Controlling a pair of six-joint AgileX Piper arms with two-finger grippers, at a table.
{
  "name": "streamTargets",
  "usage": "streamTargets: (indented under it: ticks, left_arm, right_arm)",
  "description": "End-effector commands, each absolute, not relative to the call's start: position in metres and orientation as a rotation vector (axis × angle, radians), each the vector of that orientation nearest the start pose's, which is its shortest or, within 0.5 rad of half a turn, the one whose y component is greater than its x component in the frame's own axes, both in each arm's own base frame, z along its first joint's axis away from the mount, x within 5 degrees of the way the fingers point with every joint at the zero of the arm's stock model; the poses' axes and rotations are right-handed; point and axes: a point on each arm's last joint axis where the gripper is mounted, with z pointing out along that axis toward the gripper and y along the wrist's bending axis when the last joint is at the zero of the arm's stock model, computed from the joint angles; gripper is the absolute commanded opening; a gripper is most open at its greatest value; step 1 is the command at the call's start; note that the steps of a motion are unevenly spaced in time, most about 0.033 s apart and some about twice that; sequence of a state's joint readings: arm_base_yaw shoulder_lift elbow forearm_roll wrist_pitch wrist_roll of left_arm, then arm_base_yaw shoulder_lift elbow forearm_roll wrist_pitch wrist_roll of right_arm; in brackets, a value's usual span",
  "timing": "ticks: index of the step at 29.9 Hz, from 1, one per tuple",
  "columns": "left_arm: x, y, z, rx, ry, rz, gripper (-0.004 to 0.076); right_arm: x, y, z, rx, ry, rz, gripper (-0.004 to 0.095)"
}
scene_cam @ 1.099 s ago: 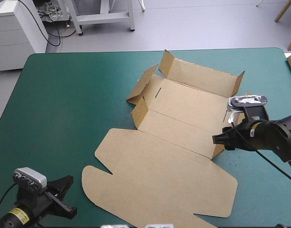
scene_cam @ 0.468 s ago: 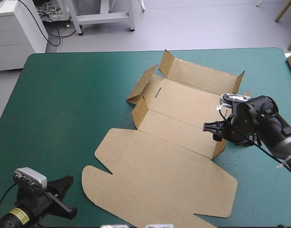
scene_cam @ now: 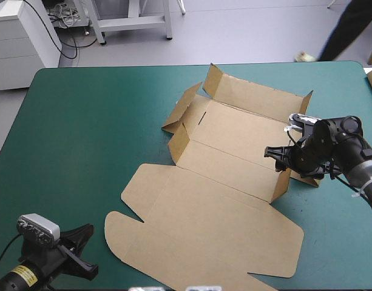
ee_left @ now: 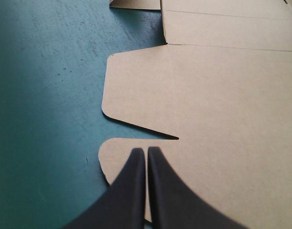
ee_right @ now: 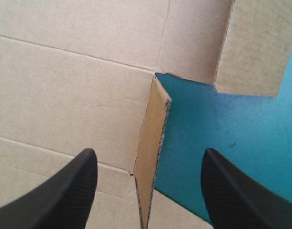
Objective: Fold the box
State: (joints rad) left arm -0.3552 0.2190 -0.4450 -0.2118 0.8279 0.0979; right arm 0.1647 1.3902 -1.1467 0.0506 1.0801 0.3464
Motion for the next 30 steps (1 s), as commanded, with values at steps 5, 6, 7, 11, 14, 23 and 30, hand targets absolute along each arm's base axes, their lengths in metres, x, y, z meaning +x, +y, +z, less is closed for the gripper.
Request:
streamTargets:
  ticks: [5,6,7,11,14,23,30]
  left_arm:
    - [0.038,-0.030,0.291,0.391,1.974,-0.440,-0.0008]
    - [0.038,-0.030,0.291,0.391,1.974,-0.440,-0.0008]
    - [0.038,-0.030,0.291,0.391,1.974,-0.440,-0.0008]
    - [0.038,-0.030,0.291,0.392,1.974,-0.438,-0.0008]
    - [0.038,-0.030,0.291,0.392,1.974,-0.436,-0.0008]
    - [0.038,-0.030,0.291,0.394,1.973,-0.435,-0.0008]
    - [0.038,-0.030,0.292,0.402,1.969,-0.430,-0.0008]
  right_arm:
    - [0.272,0.047,0.290,0.266,2.790,0.191,0.0574]
    - [0.274,0.047,0.288,0.268,2.784,0.193,0.0573]
    - [0.276,0.048,0.286,0.271,2.778,0.201,0.0569]
    - [0.280,0.049,0.280,0.262,2.797,0.193,0.0478]
    - [0.282,0.049,0.274,0.260,2.823,0.183,0.0442]
    - [0.287,0.053,0.265,0.241,2.855,0.226,0.0436]
    - [0.286,0.052,0.265,0.234,2.863,0.211,0.0354]
